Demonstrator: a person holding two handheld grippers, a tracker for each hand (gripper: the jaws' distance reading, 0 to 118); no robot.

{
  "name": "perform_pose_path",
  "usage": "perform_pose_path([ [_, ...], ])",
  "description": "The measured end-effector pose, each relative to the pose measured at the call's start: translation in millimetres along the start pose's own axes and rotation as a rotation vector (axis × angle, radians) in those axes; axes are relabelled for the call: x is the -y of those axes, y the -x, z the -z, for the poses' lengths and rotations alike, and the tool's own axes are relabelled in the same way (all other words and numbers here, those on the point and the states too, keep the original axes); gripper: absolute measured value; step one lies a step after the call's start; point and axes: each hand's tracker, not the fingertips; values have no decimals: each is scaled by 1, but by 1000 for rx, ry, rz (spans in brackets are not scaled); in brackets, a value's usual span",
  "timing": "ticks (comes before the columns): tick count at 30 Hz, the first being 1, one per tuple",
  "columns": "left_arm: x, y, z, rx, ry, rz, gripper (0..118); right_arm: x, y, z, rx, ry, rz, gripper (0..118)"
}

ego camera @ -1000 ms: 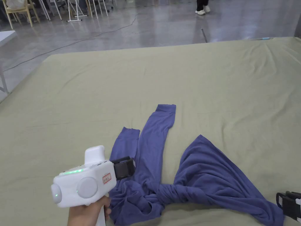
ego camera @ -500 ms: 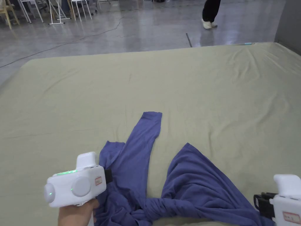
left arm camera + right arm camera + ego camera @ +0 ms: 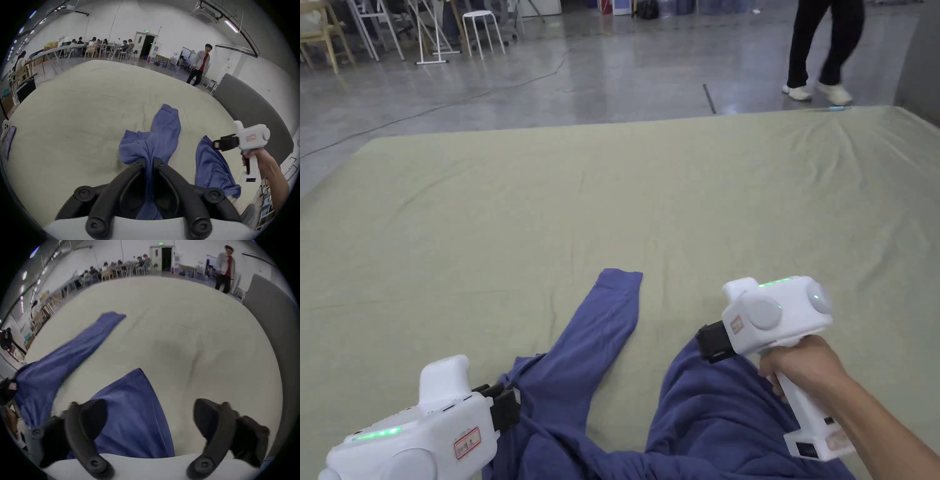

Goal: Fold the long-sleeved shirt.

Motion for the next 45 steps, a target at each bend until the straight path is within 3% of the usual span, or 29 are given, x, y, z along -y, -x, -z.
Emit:
perform_pose_path([
  [1, -1, 1, -1, -5, 0, -3, 5, 0, 8, 9, 8, 36, 1, 102],
  [2, -3, 2, -1, -11, -4, -9, 5, 3, 15, 16, 9, 69, -18, 87],
  [3, -6, 4, -3, -11, -9, -13, 5, 10, 23, 21, -4, 95, -53, 64],
  [4, -9, 5, -5, -6, -14, -15, 5, 14, 29, 13, 73, 4, -109, 64],
  [5, -12, 6, -8, -2, -25, -19, 5, 17, 33, 7, 76, 6, -113, 58],
  [6, -17, 6, -12, 0, -44, -17, 5, 16, 30, -3, 53, 3, -56, 40],
  [7, -24, 6, -18, 8, -71, -9, 5, 17, 27, -14, 47, -32, -26, 4],
  [19, -158, -17, -111, 33, -411, 51, 5, -36, -64, -237, 42, -509, 115, 4],
  [24, -242, -43, -116, 46, -537, 96, 5, -103, -80, -306, 103, -650, 81, 4],
  [29, -330, -66, -101, 46, -594, 87, 5, -182, -98, -349, 139, -720, 123, 4],
  [31, -363, -75, -89, 17, -621, 121, 5, -212, -107, -359, 131, -737, 144, 4],
  [37, -432, -76, -44, -2, -585, 14, 5, -271, -124, -363, 133, -755, 216, 4],
  [45, -415, -81, 8, -3, -571, 69, 5, -281, -130, -302, 139, -746, 186, 4],
])
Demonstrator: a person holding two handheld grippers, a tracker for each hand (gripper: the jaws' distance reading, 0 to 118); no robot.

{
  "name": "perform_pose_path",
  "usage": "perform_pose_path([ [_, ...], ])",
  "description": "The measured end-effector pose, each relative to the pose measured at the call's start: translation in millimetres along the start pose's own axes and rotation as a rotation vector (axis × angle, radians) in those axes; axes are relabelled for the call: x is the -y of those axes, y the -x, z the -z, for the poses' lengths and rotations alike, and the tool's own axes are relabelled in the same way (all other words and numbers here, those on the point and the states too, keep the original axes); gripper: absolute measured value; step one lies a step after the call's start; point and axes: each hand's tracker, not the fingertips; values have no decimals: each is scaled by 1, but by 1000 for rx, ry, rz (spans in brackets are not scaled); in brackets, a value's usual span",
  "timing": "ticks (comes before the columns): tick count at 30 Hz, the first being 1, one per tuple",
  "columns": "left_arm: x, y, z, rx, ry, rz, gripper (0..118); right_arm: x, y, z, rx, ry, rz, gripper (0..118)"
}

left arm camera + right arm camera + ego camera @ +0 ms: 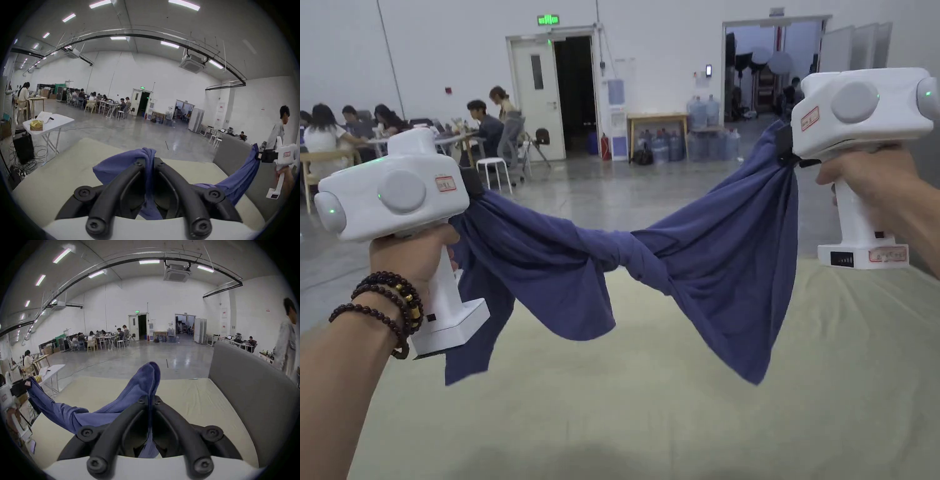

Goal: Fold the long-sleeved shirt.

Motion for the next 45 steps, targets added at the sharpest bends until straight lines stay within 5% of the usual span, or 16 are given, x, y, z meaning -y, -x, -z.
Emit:
perform_pose_path([
  [10, 207, 33, 46, -17, 320, 86, 5, 216, -1, 106, -32, 346, 76, 4],
  [14, 250, 47, 31, -24, 370, 66, 5, 275, -2, 99, -25, 419, 97, 4],
  [20, 254, 57, -67, 32, 234, 66, 5, 293, -23, 4, -119, 365, 151, 4],
  [28, 355, 56, -243, 18, 291, 52, 5, 397, -21, -151, -170, 452, 51, 4],
  [34, 408, 56, -329, -9, 379, 71, 5, 470, -32, -231, -159, 548, 172, 4],
  [39, 424, 61, -348, -35, 401, 31, 7, 492, -37, -241, -129, 578, 164, 4],
  [40, 426, 63, -347, -32, 407, 19, 17, 494, -40, -233, -132, 587, 171, 8],
  [41, 425, 62, -345, -35, 412, 12, 72, 494, -40, -230, -138, 588, 172, 38],
  [42, 422, 63, -345, -49, 425, 0, 118, 491, -38, -230, -128, 587, 167, 84],
  [43, 418, 64, -344, -57, 452, -20, 118, 486, -37, -231, -108, 582, 154, 117],
  [45, 402, 70, -349, -31, 357, -42, 118, 477, -37, -235, -99, 569, 139, 118],
])
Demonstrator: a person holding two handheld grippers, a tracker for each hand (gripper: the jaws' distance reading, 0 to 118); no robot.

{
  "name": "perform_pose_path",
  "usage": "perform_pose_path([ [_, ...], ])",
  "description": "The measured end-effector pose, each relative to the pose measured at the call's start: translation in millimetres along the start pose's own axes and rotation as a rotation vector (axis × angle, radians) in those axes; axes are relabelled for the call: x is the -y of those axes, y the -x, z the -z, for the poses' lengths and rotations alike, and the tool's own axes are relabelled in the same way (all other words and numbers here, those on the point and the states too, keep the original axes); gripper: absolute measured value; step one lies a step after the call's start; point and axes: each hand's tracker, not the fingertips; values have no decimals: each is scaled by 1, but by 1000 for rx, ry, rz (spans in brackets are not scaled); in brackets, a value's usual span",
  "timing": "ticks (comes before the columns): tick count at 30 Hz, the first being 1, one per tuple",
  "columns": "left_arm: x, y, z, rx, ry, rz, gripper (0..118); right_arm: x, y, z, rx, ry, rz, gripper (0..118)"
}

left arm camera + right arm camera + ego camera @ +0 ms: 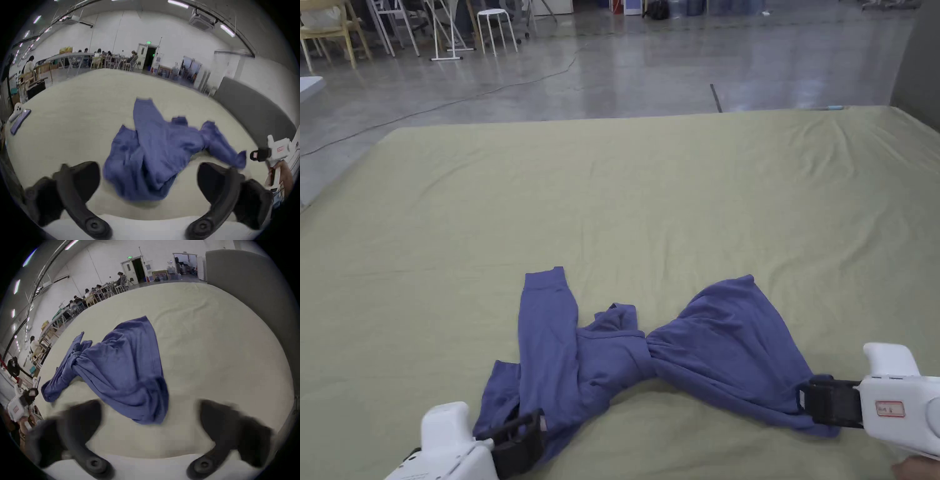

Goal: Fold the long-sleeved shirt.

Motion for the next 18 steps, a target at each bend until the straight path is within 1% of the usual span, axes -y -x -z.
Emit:
perform_pose_path([
  [1, -6, 1, -2, 13, 14, -28, 118, -6, 2, -16, -12, -81, -17, 118],
  [2, -16, 1, -4, 8, 29, -21, 118, -9, 3, -23, -22, -95, -17, 118],
  [3, -24, 2, -6, 3, 32, -20, 118, -5, -3, -16, -15, -102, -12, 118],
  [4, -20, 2, -24, -9, 33, -25, 118, -7, -3, -18, -1, -95, -6, 117],
  [5, -23, 3, -29, -16, 31, -34, 118, -8, -4, -20, 1, -94, -2, 111],
  [6, -25, 6, -32, -11, 25, -41, 114, -7, -6, -20, -3, -99, 0, 96],
  [7, -27, 8, -35, 7, 19, -54, 98, -6, 6, -39, -3, -111, -1, 62],
  [8, -32, 9, -29, 4, 24, -57, 45, -4, 9, -38, 5, -112, -4, 4],
  [9, -33, 9, -27, 1, 30, -56, 1, -1, 9, -36, 36, -100, -13, 3],
  [11, -30, 7, -27, -7, 33, -43, 0, 3, 10, -34, 34, -69, -12, 3],
  [14, -32, 1, -19, 43, 67, -35, 0, 9, 8, -36, 0, -63, 20, 3],
  [15, -35, -4, -15, 71, 73, -21, 0, 8, 7, -32, -5, -52, 22, 3],
  [18, -54, -28, 1, 95, 80, 31, 0, 6, 6, -31, 3, -43, 22, 3],
])
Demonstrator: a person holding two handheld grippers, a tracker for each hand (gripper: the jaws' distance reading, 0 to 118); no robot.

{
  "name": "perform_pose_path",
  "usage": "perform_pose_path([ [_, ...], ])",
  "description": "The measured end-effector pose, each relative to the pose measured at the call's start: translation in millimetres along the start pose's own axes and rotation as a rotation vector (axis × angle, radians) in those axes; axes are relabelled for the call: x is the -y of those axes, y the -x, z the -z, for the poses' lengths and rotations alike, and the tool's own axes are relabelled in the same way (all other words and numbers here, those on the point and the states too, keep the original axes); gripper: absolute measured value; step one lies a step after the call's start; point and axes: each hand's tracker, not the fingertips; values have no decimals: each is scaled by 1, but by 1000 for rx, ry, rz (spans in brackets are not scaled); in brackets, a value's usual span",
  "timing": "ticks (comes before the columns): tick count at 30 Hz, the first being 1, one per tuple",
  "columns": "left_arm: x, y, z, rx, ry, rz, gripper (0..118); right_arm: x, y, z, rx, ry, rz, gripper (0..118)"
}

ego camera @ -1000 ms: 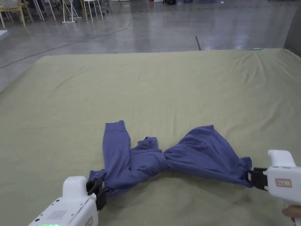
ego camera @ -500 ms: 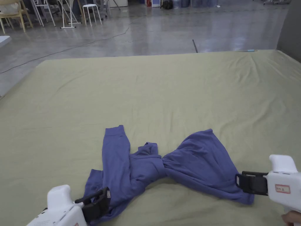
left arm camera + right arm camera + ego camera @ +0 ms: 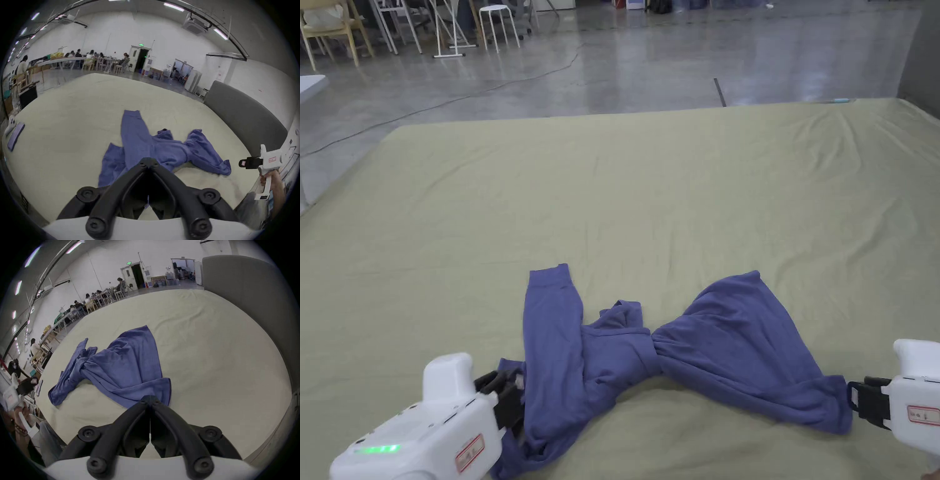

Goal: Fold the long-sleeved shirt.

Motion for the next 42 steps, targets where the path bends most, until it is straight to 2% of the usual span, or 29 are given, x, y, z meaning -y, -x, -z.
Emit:
perform_pose_path([
  [2, -22, -13, 20, 15, 5, -3, 0, -1, -4, 5, -2, 7, -1, 3],
  [3, -33, -20, 33, 30, 21, -11, 8, -3, -6, 6, -4, 8, 1, 3],
  [4, -44, -28, 50, 23, 46, -15, 35, -4, -7, 7, -5, 8, 4, 3],
  [5, -54, -37, 72, 8, 62, -11, 90, -2, -7, 7, -6, 4, 3, 3],
  [6, -62, -39, 94, 6, 95, 2, 106, -3, -8, 8, -8, 4, 5, 3],
  [11, -85, -66, 207, -45, 307, 44, 105, 0, -10, 14, -11, 15, 15, 3],
  [14, -83, -73, 255, -78, 375, 54, 105, 2, -9, 14, -6, 34, 17, 3],
  [18, -71, -77, 292, -126, 497, 136, 102, 3, -19, 24, -10, 65, 19, 3],
  [19, -68, -76, 293, -150, 481, 168, 92, 3, -19, 25, -5, 69, 16, 3],
  [20, -66, -76, 291, -196, 466, 193, 57, 3, -20, 26, -1, 73, 10, 3],
  [21, -66, -73, 287, -173, 448, 171, 22, 4, -20, 27, 0, 76, 5, 3],
  [22, -65, -72, 272, -171, 405, 135, 12, 4, -20, 28, 3, 80, 3, 3],
  [26, -73, -56, 235, -18, 357, 85, 10, 3, -15, 32, -6, 74, -11, 5],
  [27, -75, -54, 223, -12, 337, 78, 10, 2, -13, 33, -1, 63, -20, 23],
  [28, -78, -52, 209, 1, 319, 79, 10, 0, -11, 35, 18, 53, -39, 54],
  [29, -80, -49, 193, 12, 265, 66, 10, -1, -8, 36, 26, 47, -47, 96],
  [30, -81, -55, 176, 24, 236, 62, 10, -2, -8, 40, 28, 48, -45, 102],
  [34, -77, -55, 143, 35, 217, 45, 10, -10, -8, 67, 43, 100, -15, 96],
  [35, -75, -54, 139, 38, 212, 39, 10, -10, -9, 77, 25, 116, -9, 84],
  [36, -73, -54, 136, 39, 207, 36, 10, -10, -9, 88, 24, 114, -15, 62],
  [37, -72, -54, 134, 43, 205, 35, 10, -9, -6, 98, 35, 119, -22, 27],
  [38, -71, -51, 137, 44, 201, 31, 10, -8, -4, 104, 61, 119, -36, 8],
  [40, -71, -50, 130, 51, 193, 20, 10, -7, -2, 106, 54, 80, -33, 8],
  [42, -75, -49, 122, 56, 175, 10, 10, -11, -4, 99, -2, 77, 6, 8],
])
